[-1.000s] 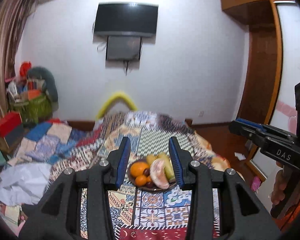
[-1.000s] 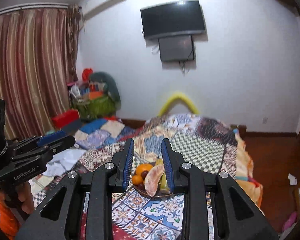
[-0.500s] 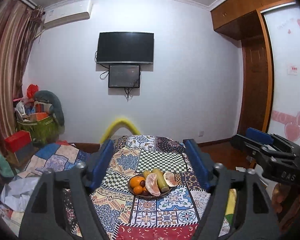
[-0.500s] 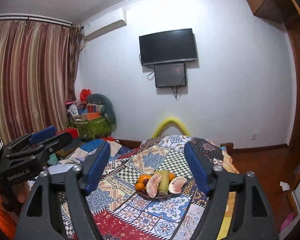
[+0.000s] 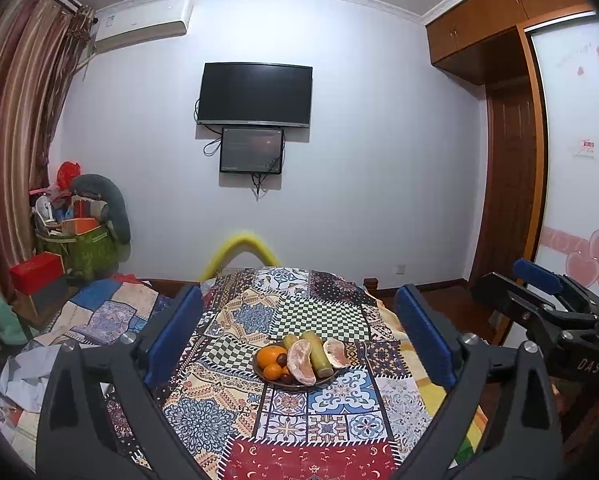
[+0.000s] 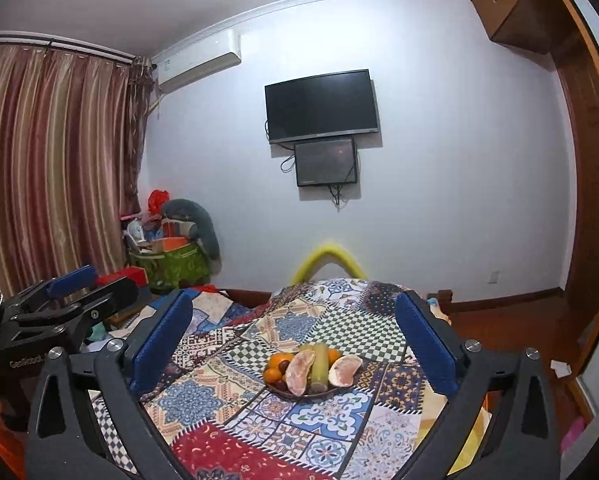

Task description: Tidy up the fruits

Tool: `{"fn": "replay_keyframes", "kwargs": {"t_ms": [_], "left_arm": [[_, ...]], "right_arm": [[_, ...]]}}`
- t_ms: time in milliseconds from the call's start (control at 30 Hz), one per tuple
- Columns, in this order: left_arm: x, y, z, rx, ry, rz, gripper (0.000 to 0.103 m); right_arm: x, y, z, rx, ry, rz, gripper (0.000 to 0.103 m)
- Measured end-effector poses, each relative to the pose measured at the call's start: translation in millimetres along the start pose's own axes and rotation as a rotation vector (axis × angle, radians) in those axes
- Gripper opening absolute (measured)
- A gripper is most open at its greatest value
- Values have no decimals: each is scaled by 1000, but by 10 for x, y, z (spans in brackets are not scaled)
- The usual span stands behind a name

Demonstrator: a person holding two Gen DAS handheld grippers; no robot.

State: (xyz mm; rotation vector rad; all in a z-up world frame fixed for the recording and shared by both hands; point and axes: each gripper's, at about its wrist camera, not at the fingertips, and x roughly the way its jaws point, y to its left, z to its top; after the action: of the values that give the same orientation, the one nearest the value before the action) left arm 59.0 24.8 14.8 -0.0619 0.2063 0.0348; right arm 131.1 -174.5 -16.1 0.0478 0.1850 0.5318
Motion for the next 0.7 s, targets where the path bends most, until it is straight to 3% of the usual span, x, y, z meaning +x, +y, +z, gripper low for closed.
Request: {"fn": "replay_keyframes", "kwargs": {"t_ms": [700], "left_arm": [[-25, -103, -28, 29, -1, 2, 102]], "right_arm": [[-93, -37, -15, 1, -2, -32, 103]]}}
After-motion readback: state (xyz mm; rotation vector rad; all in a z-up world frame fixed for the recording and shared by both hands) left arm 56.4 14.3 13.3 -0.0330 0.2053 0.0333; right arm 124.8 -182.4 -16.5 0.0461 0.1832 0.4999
